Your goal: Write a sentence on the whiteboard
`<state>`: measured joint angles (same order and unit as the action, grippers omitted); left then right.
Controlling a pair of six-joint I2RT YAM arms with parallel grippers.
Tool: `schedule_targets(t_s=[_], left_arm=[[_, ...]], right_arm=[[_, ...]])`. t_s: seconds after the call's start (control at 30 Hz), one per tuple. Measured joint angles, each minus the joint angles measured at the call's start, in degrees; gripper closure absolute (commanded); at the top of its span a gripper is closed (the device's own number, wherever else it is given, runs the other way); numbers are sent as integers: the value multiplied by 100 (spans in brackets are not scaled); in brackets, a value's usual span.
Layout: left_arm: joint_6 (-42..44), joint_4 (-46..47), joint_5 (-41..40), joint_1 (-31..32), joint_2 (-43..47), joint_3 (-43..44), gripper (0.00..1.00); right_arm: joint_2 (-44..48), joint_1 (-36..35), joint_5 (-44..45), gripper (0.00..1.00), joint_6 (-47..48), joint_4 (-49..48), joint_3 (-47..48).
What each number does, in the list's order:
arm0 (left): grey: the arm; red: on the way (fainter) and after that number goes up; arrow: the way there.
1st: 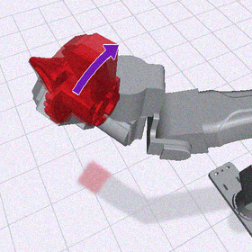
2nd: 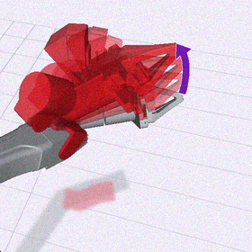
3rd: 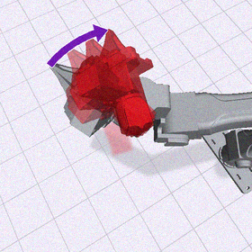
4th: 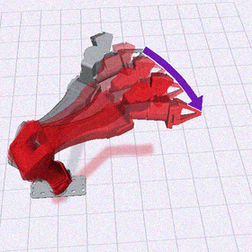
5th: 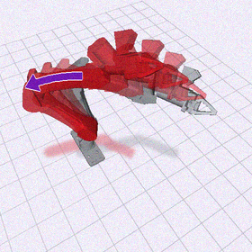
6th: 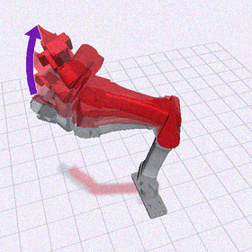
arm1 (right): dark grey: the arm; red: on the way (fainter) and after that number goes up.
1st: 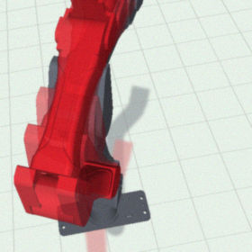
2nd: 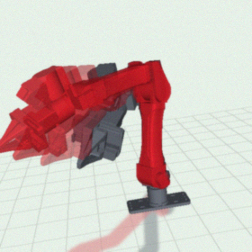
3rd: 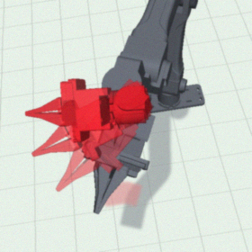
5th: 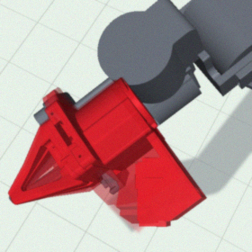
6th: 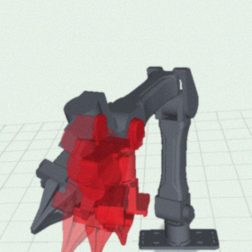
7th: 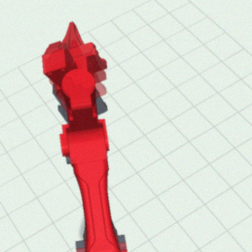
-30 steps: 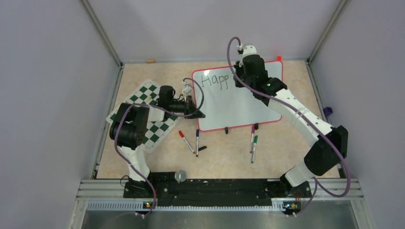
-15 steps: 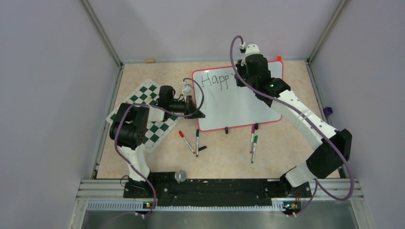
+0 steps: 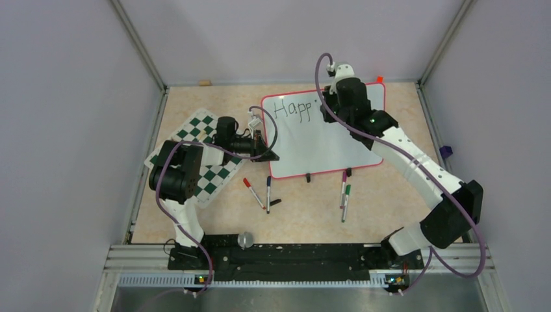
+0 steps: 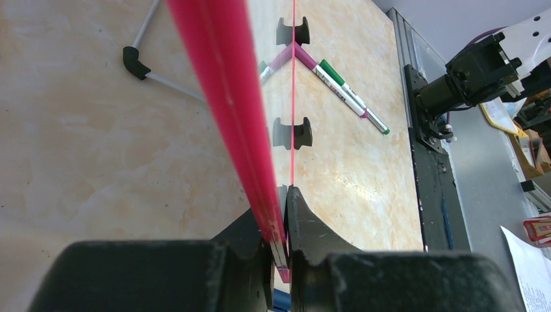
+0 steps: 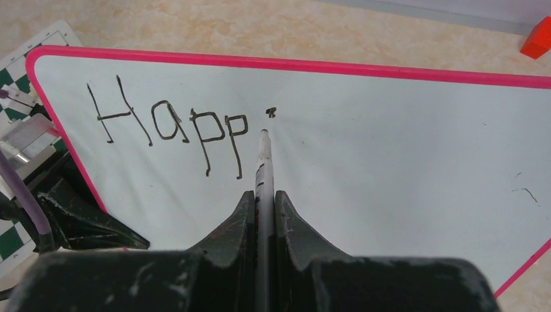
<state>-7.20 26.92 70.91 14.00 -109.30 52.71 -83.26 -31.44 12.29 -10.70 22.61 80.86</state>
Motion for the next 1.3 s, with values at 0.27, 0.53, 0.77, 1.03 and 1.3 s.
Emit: schedule_targets(t_s=[0.27,0.53,0.77,1.03,1.3], left_arm=[[0,0,0,0,0,0,100],[-2,0,-2,0,0,0,100],[-17,-7,-20,0,0,-2,100],[-17,-7,-22,0,0,-2,100],[-24,-11,-33,0,0,-2,100]], right_arm=[[-83,0,2,100,0,2,-59],[-269,0,9,100,2,-28,-57],[-317,0,24,100,4,-33,-42],[-328,0,24,100,7,-31,-22],[-229,0,-44,100,-33,-63,-282]])
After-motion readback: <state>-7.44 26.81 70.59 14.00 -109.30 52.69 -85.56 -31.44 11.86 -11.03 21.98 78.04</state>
